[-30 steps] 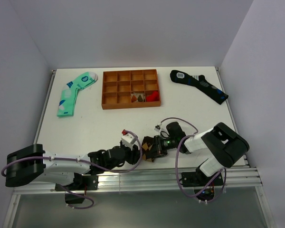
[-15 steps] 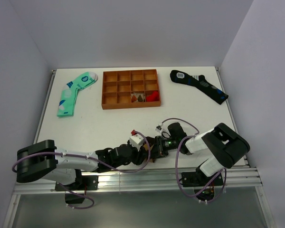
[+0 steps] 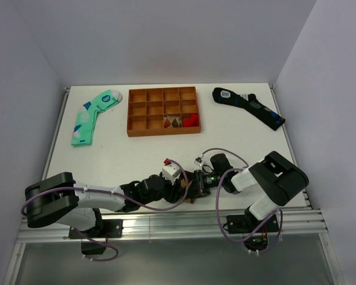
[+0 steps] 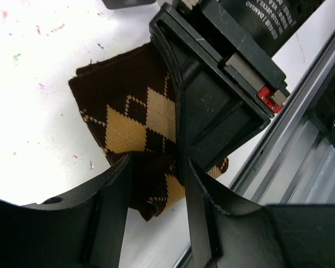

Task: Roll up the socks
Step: Roll the sock at the center of the board.

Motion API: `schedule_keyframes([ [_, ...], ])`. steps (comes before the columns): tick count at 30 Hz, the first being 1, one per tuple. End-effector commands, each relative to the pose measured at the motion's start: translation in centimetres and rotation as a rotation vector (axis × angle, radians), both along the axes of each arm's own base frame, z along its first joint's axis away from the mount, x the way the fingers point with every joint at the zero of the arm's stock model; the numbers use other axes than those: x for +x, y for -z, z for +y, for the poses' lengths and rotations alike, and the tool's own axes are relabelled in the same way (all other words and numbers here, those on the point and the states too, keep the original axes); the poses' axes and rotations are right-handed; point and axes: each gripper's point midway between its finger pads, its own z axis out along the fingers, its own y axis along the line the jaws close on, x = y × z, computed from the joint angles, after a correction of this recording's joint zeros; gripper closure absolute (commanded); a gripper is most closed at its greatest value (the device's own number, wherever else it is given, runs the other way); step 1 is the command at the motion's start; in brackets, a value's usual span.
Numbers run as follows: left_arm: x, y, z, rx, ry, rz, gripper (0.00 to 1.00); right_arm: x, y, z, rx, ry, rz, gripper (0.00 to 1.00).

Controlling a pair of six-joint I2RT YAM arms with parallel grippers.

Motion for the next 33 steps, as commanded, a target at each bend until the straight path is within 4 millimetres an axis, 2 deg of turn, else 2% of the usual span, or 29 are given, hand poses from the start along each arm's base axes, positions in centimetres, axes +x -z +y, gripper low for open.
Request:
schedule_keyframes([
  [1,-0.3,-1.5,-1.6,-0.071,0.043,0.002,0.53,-0.8,2.2,-1.3,-0.082,0.028,0.050,0.87],
  [10,-0.6,0.1,-1.6,-0.080,0.036,0.044,0.53,-0.6,2.0,-1.3,-0.074,0.029,0.047,0.87],
  [20,-1.2,0.5,-1.0,-0.122,0.036,0.073,0.53,-0.3,1.9,-1.4,-0.069,0.035,0.052,0.87],
  [27,-1.8,1.6,-0.2,-0.144,0.035,0.106,0.54,0.4,1.7,-1.8,-0.069,0.051,0.046,0.88],
  [33,-1.9,2.1,-0.3,-0.136,0.042,0.119,0.55,0.6,1.5,-1.9,-0.070,0.055,0.043,0.88],
])
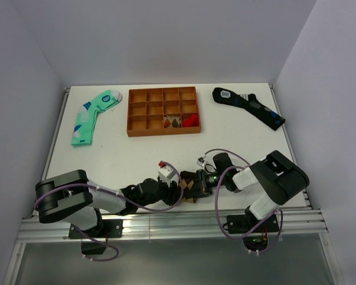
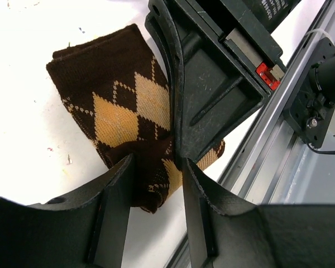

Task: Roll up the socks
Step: Roll the sock at the center of the board.

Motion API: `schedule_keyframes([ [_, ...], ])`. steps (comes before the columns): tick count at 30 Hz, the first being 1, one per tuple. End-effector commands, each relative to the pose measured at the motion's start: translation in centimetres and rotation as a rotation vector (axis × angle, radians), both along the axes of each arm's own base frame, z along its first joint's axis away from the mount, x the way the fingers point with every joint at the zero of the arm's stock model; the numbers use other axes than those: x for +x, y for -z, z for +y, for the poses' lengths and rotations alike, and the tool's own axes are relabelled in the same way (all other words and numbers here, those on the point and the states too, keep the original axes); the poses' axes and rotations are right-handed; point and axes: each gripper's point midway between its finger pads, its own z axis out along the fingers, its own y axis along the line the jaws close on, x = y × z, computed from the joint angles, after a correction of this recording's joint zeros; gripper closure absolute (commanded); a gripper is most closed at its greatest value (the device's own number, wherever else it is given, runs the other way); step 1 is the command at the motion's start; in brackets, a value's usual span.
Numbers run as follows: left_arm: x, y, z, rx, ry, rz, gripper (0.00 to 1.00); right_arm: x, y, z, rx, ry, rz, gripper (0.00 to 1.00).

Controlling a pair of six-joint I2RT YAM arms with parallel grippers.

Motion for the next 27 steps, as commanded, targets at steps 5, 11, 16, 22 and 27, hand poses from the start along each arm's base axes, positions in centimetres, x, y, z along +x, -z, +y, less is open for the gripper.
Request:
schedule_keyframes([
  [5,-0.5,0.8,-0.2,-0.007,0.023,0.036,0.55,0.5,1.4,-1.1,-0.074,0.045,-0.007,0.88],
  [11,0.2,1.8,-0.1,0.024,-0.013,0.038,0.57,0.5,1.3,-1.0,-0.068,0.041,-0.009,0.88],
  [16,0.7,2.7,0.3,0.045,-0.048,0.047,0.57,0.5,1.3,-1.0,-0.065,0.042,-0.010,0.88],
  [22,0.7,3.5,0.4,0.057,-0.051,0.064,0.57,0.7,1.3,-1.1,-0.067,0.046,-0.009,0.88],
  [27,0.7,4.4,0.8,0.066,-0.065,0.090,0.59,0.8,1.2,-1.2,-0.069,0.054,-0.014,0.88],
])
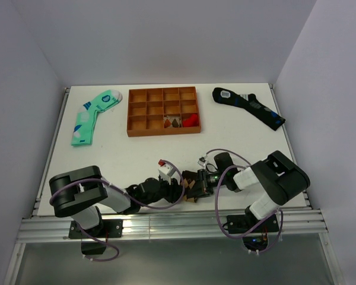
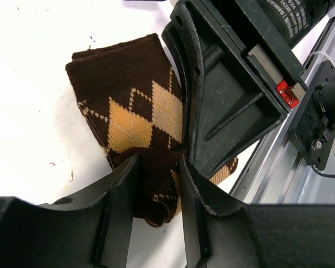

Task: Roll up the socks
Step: Roll the sock at the center of the board.

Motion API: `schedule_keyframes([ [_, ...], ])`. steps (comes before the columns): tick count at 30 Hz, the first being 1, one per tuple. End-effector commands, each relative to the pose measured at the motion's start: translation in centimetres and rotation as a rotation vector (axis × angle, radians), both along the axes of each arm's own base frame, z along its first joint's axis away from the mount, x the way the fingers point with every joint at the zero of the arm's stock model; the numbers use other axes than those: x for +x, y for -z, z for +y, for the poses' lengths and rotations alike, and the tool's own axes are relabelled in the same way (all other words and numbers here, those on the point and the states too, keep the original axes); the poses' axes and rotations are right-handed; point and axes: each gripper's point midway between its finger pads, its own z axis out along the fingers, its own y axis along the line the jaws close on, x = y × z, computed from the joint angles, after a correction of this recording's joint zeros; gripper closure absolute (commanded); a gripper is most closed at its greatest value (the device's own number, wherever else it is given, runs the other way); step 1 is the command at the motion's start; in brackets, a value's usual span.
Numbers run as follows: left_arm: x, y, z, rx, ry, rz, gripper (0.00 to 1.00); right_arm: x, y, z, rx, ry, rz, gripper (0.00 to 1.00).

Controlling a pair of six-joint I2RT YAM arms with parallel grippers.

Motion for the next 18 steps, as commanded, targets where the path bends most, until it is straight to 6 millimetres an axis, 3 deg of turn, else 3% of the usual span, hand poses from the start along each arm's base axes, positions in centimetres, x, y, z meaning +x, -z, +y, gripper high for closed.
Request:
schedule_keyframes([
  [1,-0.5,3.4,1.5,0.103,-0.011,0.066,0.59,0.7,1.2,-0.8,-0.068,0.048,-0.023,0.88],
  [5,-0.3,3.8,1.4,0.110,-0.011,0.085,0.67,0.8,1.2,-0.8,-0.070,0.050,-0.029,0.87],
  [11,-0.6,4.9,1.6,0.165,-0.012,0.124,1.00,1.2,1.5,-1.0,-0.099,0.071,-0.049,0.82],
  [18,-0.2,6.4,3.5,0.284,-0.100,0.179,1.00,2.7,1.8,-2.3,-0.214,0.159,-0.116,0.61],
])
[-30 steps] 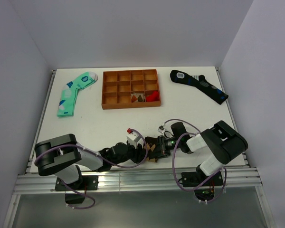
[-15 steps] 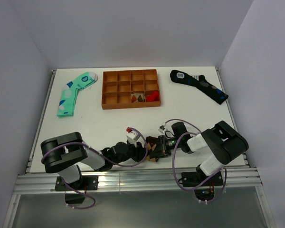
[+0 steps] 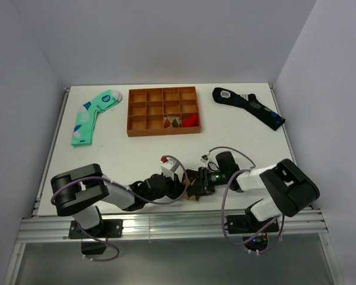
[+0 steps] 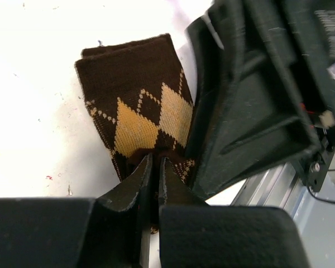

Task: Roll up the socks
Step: Roll the sock at the center of the board.

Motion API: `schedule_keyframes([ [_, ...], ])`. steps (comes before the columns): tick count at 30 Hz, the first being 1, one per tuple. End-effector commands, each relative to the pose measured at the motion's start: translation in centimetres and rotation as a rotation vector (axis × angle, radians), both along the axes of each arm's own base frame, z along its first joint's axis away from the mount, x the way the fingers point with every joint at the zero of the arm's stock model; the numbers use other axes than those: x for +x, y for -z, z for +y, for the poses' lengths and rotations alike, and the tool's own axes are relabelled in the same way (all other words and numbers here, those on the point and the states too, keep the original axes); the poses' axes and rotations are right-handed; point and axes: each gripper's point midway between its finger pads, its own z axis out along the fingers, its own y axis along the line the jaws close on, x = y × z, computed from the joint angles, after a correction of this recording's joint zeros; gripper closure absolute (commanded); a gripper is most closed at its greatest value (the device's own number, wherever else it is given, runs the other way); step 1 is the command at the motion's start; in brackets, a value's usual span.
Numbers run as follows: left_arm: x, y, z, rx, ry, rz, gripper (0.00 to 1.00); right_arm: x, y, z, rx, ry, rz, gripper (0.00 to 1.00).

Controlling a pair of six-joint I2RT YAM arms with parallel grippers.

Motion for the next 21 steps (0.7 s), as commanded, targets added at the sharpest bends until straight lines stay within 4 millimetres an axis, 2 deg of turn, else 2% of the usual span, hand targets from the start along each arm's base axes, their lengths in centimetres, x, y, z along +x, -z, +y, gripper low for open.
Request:
schedule_keyframes([
  [1,-1.1,5.9,4.3,0.282,-0.054,0.116,1.00,2.3,2.0,-1.9,-0.185,0.116,-0.099,0.58],
  [3,-0.8,5.9,4.7,0.303,-0.089,0.121,1.00,2.9,1.7,-3.1,-0.268,0.162,-0.136,0.54],
  [5,-0.8,6.1,5.0,0.336,-0.111,0.138,1.00,4.1,0.7,-3.7,-0.305,0.199,-0.192,0.51],
  [6,-0.8,6.2,5.0,0.345,-0.117,0.145,1.00,4.3,0.4,-4.6,-0.351,0.235,-0.206,0.50],
  [10,-1.0,6.3,4.7,0.378,-0.128,0.188,1.00,6.0,-2.0,-5.7,-0.391,0.333,-0.289,0.51],
  [16,-2.2,7.0,4.9,0.443,-0.111,0.278,1.00,6.3,-4.1,-5.0,-0.267,0.372,-0.428,0.55],
  [21,-3.3,7.9,6.1,0.528,-0.084,0.354,1.00,5.8,-4.5,-4.3,-0.173,0.381,-0.505,0.55],
])
